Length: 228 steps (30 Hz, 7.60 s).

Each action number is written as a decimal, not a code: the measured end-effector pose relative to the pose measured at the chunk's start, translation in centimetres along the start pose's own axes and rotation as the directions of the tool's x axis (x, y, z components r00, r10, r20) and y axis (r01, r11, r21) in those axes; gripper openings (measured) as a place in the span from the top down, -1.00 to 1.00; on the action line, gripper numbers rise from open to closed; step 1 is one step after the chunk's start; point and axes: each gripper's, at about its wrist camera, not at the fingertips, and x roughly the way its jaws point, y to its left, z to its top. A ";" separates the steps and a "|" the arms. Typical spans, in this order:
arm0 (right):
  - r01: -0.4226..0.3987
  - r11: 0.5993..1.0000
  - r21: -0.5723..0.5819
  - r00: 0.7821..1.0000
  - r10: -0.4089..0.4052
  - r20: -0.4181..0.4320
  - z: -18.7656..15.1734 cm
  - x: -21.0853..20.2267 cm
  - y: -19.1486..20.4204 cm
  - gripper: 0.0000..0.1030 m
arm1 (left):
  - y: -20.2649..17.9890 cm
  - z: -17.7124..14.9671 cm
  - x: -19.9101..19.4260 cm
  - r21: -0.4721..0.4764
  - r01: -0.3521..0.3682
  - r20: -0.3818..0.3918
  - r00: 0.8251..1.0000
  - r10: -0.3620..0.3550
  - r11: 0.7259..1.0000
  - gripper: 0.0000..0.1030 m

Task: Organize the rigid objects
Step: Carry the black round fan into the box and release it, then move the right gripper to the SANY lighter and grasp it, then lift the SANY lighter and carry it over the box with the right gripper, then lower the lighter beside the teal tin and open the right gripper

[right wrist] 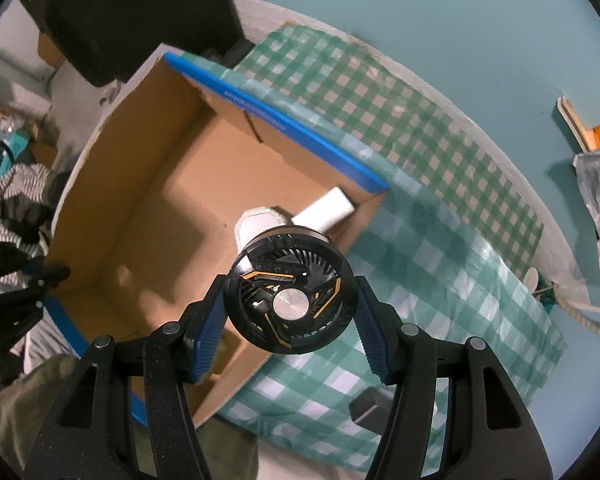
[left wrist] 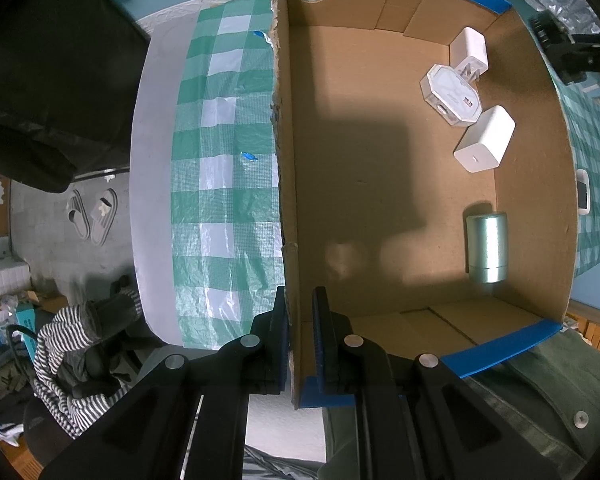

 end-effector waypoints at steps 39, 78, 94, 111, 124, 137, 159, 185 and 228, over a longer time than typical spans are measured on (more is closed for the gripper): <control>-0.020 0.999 0.038 1.000 0.020 0.008 0.1 1.1 1.3 -0.19 | 0.0 -0.1 0.1 0.016 -0.001 0.001 1.000 0.001 1.000 0.80; -0.043 0.816 0.577 0.998 0.059 -0.009 -9.7 0.8 -14.5 -0.31 | -0.1 -0.3 -0.2 0.050 -0.004 0.008 1.000 0.003 0.999 0.80; -0.055 0.574 0.817 0.987 0.157 -0.044 -12.2 8.2 -19.8 -0.31 | -0.1 -0.1 -0.2 0.046 -0.003 0.003 1.000 0.003 0.999 0.80; 0.001 0.542 0.840 0.985 0.143 -0.094 -11.6 11.5 -20.2 0.08 | 0.1 0.0 -0.4 0.033 0.001 -0.001 1.000 -0.001 0.999 0.80; 0.038 0.722 0.691 0.986 0.086 -0.143 -10.8 11.5 -19.0 0.57 | 0.1 0.1 -0.3 0.034 0.002 -0.001 1.000 -0.002 0.999 0.80; 0.028 0.795 0.606 0.988 0.069 -0.136 -10.1 9.2 -16.8 0.58 | 0.0 0.1 -0.2 0.036 0.001 -0.004 1.000 -0.001 0.999 0.80; -0.088 0.919 0.385 0.996 0.090 0.012 -5.7 -0.7 -9.9 0.58 | 0.1 0.2 -0.1 0.027 0.012 -0.005 1.000 -0.012 1.000 0.80; -0.134 0.987 0.090 0.989 0.139 -0.056 -2.0 1.6 1.6 0.57 | 0.2 0.7 -0.1 0.031 0.017 -0.008 1.000 -0.017 0.999 0.80; -0.129 0.971 0.203 0.991 0.130 0.013 -5.5 -1.8 -2.1 0.31 | 0.0 0.5 -0.3 0.044 0.007 -0.002 1.000 -0.007 0.999 0.80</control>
